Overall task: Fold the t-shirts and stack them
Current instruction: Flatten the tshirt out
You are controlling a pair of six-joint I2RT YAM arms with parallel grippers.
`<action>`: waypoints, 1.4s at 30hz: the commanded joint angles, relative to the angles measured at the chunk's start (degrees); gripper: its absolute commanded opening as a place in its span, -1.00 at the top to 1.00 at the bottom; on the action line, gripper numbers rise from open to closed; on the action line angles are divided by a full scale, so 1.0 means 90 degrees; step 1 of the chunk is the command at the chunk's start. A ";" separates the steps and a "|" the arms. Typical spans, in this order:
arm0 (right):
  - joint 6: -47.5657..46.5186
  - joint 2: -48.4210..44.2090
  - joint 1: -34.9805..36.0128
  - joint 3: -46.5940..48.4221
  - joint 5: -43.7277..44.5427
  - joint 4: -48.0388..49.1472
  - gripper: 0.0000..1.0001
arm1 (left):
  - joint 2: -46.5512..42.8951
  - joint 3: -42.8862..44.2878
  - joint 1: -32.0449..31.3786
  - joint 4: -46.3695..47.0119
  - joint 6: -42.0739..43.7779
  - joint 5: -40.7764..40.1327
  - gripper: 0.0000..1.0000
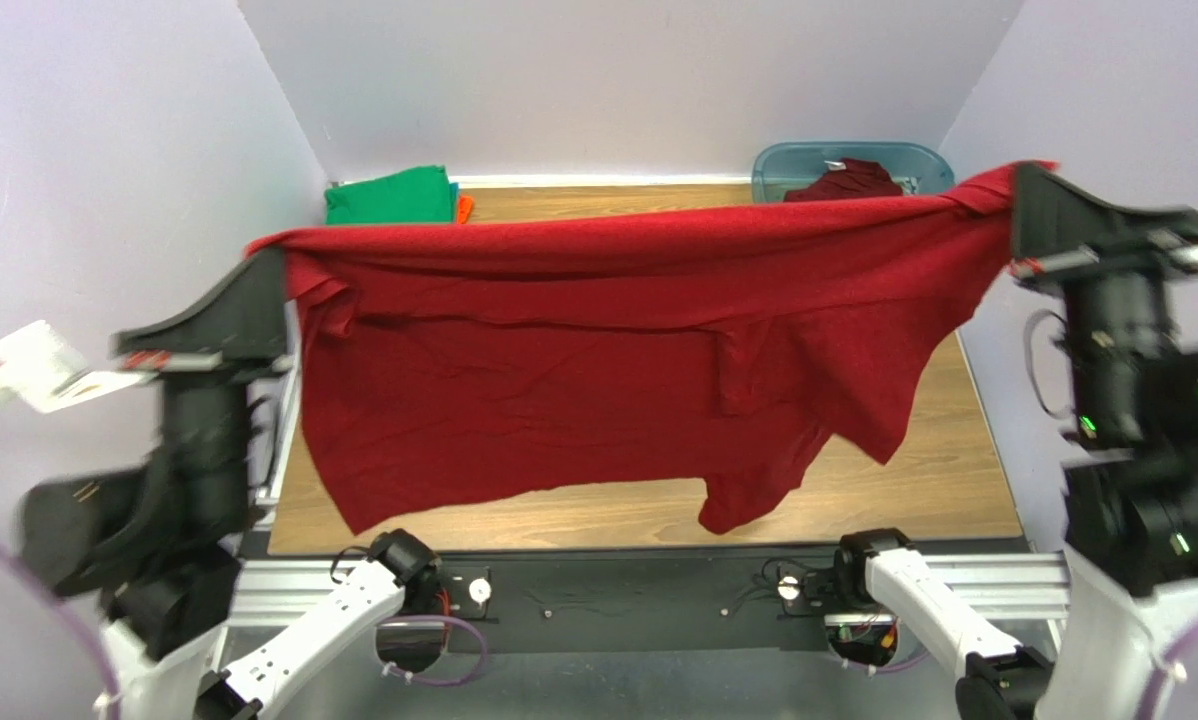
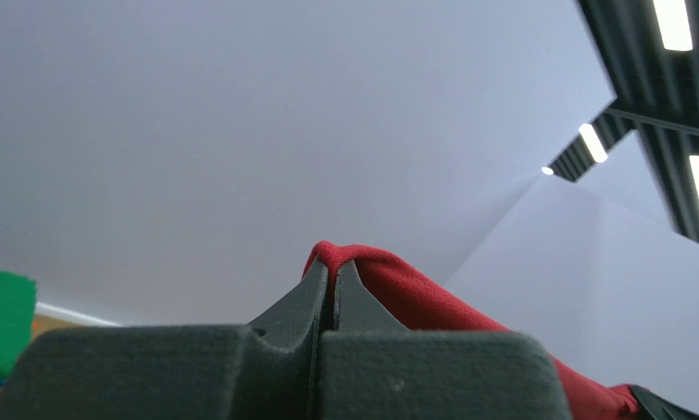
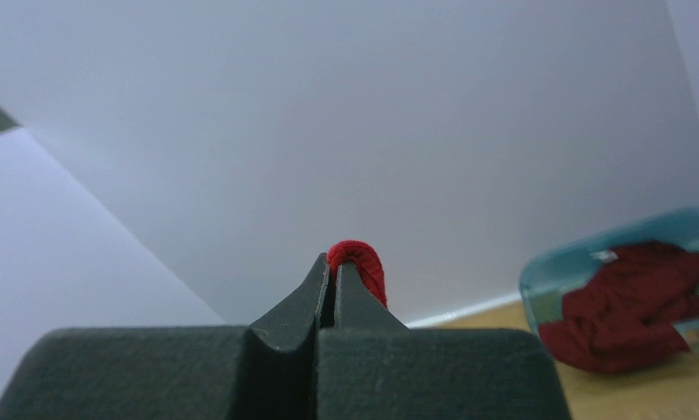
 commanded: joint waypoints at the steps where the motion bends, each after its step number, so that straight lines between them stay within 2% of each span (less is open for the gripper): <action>1: -0.0166 0.0884 -0.0041 -0.0705 0.0758 -0.0224 0.99 | 0.0788 -0.0893 0.0012 0.0188 -0.0017 -0.1390 1.00; 4: -0.0156 0.1918 -0.0041 -0.1466 0.1071 -0.0204 0.99 | 0.1822 -0.1538 0.0080 -0.0045 -0.0493 -0.2162 1.00; 5: -0.0127 0.2231 -0.0050 -0.1642 0.1150 -0.0194 0.99 | 0.2443 -0.1675 0.0168 -0.0394 -0.0805 -0.2282 1.00; 6: -0.0088 0.2940 -0.0050 -0.1943 0.1170 -0.0194 0.99 | 0.2769 -0.1937 0.0555 -0.0445 -0.0963 -0.2225 1.00; 7: -0.0097 0.3266 -0.0041 -0.2072 0.1170 -0.0117 0.99 | 0.3072 -0.2094 0.0811 -0.0378 -0.0945 -0.1741 1.00; 8: -0.0088 0.3675 -0.0050 -0.2160 0.1190 -0.0058 0.93 | 0.3693 -0.2212 0.1045 -0.0078 -0.0916 -0.1427 0.91; 9: -0.0088 0.4017 -0.0050 -0.2229 0.1200 0.0000 0.79 | 0.3999 -0.2455 0.1318 0.0176 -0.0761 -0.1076 0.56; 10: -0.0088 0.4717 -0.0060 -0.2220 0.1393 0.0117 0.73 | 0.4312 -0.2525 0.1659 0.0459 -0.0546 -0.0463 -0.14; 11: -0.0107 0.5033 -0.0050 -0.2123 0.1453 0.0128 0.64 | 0.4885 -0.2535 0.1808 0.0646 -0.0515 -0.0312 -0.52; 12: -0.0243 0.5307 -0.0050 -0.1871 0.1560 0.0128 0.28 | 0.5152 -0.2313 0.1993 0.0628 -0.0486 -0.0098 -0.87; 13: -0.0273 0.5755 -0.0050 -0.1743 0.1600 0.0128 0.07 | 0.5358 -0.2195 0.2033 0.0590 -0.0476 -0.0115 -0.93; 15: -0.0341 0.5954 -0.0050 -0.1605 0.1649 0.0109 -0.40 | 0.5759 -0.1912 0.2063 0.0541 -0.0408 -0.0183 -0.95; 16: -0.0313 0.5896 -0.0050 -0.1672 0.1542 0.0118 -0.99 | 0.5828 -0.1823 0.2092 0.0482 -0.0359 -0.0135 -0.96; 20: -0.0303 0.5517 -0.0060 -0.2061 0.1318 0.0109 -1.00 | 0.5664 -0.1959 0.2102 0.0433 -0.0349 0.0089 -0.96; 24: -0.0108 0.4903 -0.0050 -0.2843 0.0820 0.0138 -1.00 | 0.5380 -0.2485 0.2092 0.0452 -0.0485 0.0811 -0.96; 28: 0.0010 0.4180 -0.0050 -0.3769 -0.0028 0.0186 -1.00 | 0.4922 -0.3459 0.2005 0.0851 -0.0661 0.2108 -0.97; 30: 0.0068 0.3876 -0.0050 -0.4364 -0.0361 0.0274 -1.00 | 0.4716 -0.4026 0.1801 0.1047 -0.0836 0.2383 -0.97; 34: 0.0020 0.3358 -0.0060 -0.5205 -0.1356 0.0635 -1.00 | 0.4461 -0.4526 0.1498 0.1429 -0.0925 0.2531 -0.97; 42: 0.0010 0.3932 -0.0041 -0.5862 -0.1954 0.1143 -1.00 | 0.5349 -0.4693 0.1477 0.2005 -0.0779 0.2990 -0.97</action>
